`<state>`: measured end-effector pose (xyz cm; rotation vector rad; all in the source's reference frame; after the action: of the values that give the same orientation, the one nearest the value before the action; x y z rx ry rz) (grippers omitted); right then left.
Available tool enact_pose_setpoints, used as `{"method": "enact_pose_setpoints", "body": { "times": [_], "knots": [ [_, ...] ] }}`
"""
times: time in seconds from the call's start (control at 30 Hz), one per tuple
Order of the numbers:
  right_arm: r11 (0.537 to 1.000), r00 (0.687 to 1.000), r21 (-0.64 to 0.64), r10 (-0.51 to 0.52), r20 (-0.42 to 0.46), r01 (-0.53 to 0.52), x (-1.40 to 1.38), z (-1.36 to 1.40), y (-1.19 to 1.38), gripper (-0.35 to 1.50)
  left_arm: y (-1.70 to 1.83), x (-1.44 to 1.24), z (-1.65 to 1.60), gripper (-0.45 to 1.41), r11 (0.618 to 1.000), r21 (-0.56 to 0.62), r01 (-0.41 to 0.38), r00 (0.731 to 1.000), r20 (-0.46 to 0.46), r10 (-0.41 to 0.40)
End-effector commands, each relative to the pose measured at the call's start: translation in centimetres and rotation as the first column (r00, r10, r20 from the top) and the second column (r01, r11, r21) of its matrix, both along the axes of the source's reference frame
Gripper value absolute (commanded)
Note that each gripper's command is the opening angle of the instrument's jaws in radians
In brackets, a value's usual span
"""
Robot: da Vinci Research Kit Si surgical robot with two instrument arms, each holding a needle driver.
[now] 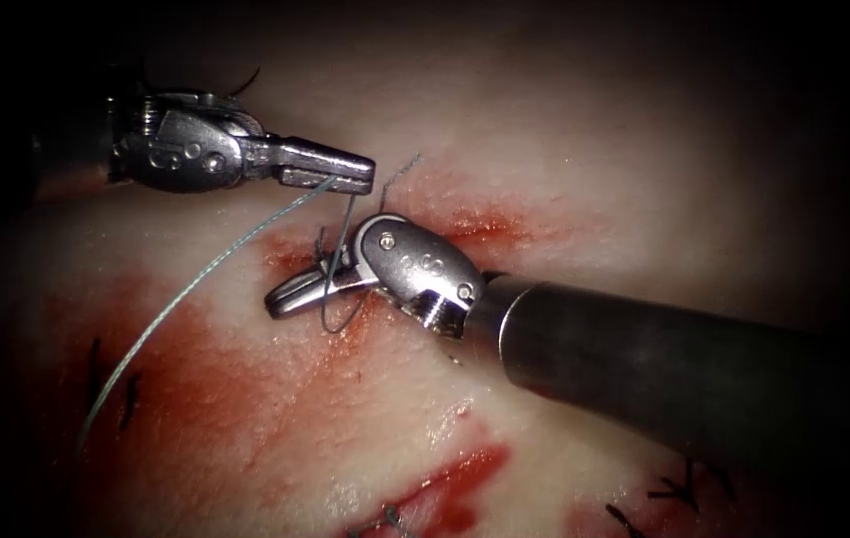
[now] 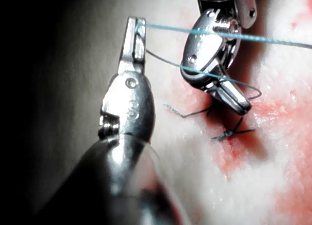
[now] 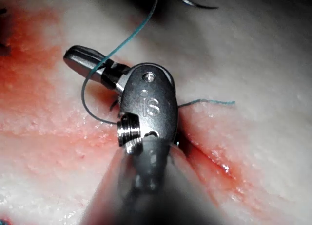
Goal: Wound Closure
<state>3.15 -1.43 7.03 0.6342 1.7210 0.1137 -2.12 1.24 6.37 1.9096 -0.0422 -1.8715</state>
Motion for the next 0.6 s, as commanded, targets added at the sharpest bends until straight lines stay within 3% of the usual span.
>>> {"method": "enact_pose_setpoints", "body": {
  "times": [0.03, 0.13, 0.3, 0.47, 0.6],
  "knots": [
    [1.0, 1.0, 0.009, 0.002, -0.028, -0.001, 0.11, 0.02, 0.01, -0.35, 0.12, -0.03, 0.08, -0.45, 1.0, -0.004, 0.014, 1.0, 0.008, -0.014],
    [1.0, 0.998, 0.03, -0.003, -0.065, 0.005, 0.11, 0.0, -0.02, -0.35, 0.21, 0.02, 0.23, -0.45, 0.999, -0.008, 0.034, 0.999, 0.012, -0.034],
    [0.99, 0.991, 0.094, 0.114, -0.062, -0.108, 0.04, -0.05, -0.05, -0.35, 0.29, 0.11, 0.47, -0.45, 0.998, -0.03, 0.063, 0.998, -0.012, -0.063],
    [0.951, 0.966, 0.191, 0.254, -0.041, -0.242, -0.07, -0.1, 0.0, -0.35, 0.25, 0.22, 0.83, -0.45, 0.992, -0.086, 0.095, 0.992, -0.079, -0.101],
    [0.909, 0.939, 0.259, 0.343, -0.02, -0.327, -0.18, -0.22, 0.12, 0.02, 0.16, 0.32, 1.11, -0.45, 0.987, -0.124, 0.103, 0.987, -0.109, -0.117]
  ]
}}
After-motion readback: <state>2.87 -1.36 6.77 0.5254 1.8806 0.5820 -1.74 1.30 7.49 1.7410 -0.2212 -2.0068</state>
